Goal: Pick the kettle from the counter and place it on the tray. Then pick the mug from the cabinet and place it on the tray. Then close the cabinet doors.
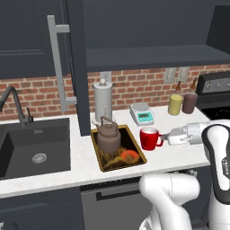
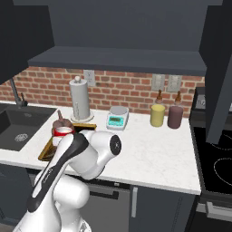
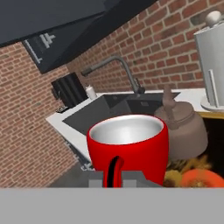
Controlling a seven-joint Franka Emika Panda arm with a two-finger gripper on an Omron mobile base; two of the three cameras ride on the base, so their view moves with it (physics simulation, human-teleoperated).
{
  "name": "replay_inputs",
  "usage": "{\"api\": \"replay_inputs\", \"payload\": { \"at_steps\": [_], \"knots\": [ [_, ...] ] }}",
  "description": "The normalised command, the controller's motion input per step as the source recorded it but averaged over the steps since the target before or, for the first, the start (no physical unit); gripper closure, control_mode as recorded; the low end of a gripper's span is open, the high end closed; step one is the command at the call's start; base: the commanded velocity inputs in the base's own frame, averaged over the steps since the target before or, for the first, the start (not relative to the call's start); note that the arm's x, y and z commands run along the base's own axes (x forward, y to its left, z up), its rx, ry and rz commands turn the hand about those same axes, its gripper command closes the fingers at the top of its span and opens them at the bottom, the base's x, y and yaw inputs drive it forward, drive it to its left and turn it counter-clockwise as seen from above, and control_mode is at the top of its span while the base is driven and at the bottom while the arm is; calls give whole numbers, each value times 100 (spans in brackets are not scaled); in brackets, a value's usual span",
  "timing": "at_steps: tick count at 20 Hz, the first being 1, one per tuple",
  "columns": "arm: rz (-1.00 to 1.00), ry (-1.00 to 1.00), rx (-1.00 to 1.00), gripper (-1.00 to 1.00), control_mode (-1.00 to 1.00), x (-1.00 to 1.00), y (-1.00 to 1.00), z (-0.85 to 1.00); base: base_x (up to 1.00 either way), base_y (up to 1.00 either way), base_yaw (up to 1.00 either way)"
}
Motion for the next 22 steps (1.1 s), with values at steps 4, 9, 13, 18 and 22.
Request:
{"api": "replay_inputs", "payload": {
  "at_steps": [4, 9, 13, 18, 22],
  "knots": [
    [4, 2, 1, 100, -100, 6, 0, -37, 0, 0, 0],
    [2, 1, 3, 100, -100, 0, 2, -34, 0, 0, 0],
    [0, 0, 1, 100, -100, 14, 25, -25, 0, 0, 0],
    [0, 0, 0, 100, -100, 18, 24, -24, 0, 0, 0],
    [1, 0, -1, 100, -100, 27, 16, -29, 0, 0, 0]
  ]
}}
